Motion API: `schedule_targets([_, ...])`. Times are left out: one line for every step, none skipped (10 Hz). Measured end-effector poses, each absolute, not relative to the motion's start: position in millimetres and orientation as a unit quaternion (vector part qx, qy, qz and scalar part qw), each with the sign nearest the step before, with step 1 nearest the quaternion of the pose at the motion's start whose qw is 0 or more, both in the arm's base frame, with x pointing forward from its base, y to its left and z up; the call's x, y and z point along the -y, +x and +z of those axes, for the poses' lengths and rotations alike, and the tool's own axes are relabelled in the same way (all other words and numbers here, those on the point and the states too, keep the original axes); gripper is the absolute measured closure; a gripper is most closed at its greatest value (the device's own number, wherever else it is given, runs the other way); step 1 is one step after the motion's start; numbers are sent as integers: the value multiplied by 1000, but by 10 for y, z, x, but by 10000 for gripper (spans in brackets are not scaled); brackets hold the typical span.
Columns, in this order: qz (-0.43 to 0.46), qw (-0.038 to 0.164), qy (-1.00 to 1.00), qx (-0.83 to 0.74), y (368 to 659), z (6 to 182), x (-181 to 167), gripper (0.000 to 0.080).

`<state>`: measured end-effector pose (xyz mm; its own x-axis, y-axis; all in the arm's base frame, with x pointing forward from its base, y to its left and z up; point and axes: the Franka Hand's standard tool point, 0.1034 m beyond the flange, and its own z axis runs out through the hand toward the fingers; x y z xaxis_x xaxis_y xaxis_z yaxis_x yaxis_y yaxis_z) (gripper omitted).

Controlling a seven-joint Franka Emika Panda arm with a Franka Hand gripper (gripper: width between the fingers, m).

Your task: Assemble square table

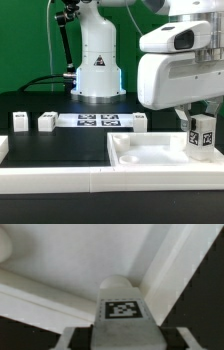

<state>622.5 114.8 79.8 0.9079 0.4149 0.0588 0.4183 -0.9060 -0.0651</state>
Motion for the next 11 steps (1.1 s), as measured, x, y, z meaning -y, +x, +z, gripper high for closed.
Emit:
schedule_targets([-22,38,-976,213,6225,798,-1148,509])
schedule_targets([-21,38,-978,205,6225,798,-1149,509])
schedule_targets([-21,40,-980,192,6225,797,-1151,509])
schedule_targets([-20,47,-992,113,6226,796,-1148,509])
schedule_targets([-20,52,-997,51,6227,794,-1148,509])
schedule_targets([-19,54,-998,0,6228,793,-1152,509])
schedule_targets([-16,57,-995,-76,6230,790,-1154,509])
schedule_targets([-14,57,-989,-134,6231,787,-1161,509])
schedule_targets([-13,57,-982,-179,6233,786,-1166,509])
schedule_targets([-10,57,-969,-241,6237,787,-1168,509])
schedule_targets([-8,58,-956,-287,6239,788,-1170,509])
